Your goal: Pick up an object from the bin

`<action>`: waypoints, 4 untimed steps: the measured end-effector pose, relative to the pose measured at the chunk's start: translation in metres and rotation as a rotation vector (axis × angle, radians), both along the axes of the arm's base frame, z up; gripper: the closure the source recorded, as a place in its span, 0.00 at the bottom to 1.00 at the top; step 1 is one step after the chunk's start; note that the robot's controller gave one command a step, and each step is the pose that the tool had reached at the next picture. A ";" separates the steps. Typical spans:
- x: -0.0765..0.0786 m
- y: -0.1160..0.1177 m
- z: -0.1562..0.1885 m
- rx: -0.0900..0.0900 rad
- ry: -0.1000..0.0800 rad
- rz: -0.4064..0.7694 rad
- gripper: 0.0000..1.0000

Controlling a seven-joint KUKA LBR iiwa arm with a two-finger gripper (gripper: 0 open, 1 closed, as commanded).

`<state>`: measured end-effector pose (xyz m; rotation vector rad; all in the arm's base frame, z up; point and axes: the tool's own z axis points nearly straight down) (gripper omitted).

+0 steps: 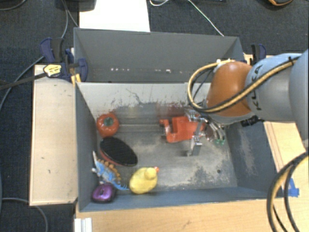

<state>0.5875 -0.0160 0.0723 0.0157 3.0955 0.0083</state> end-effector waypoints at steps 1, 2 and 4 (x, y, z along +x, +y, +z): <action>0.005 0.009 -0.001 -0.003 0.008 -0.018 0.00; -0.010 0.026 0.004 0.006 -0.026 -0.130 1.00; 0.002 0.033 0.090 0.007 -0.030 -0.133 1.00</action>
Offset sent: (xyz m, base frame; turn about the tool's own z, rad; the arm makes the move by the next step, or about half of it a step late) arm -0.0174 0.0273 -0.0023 0.1315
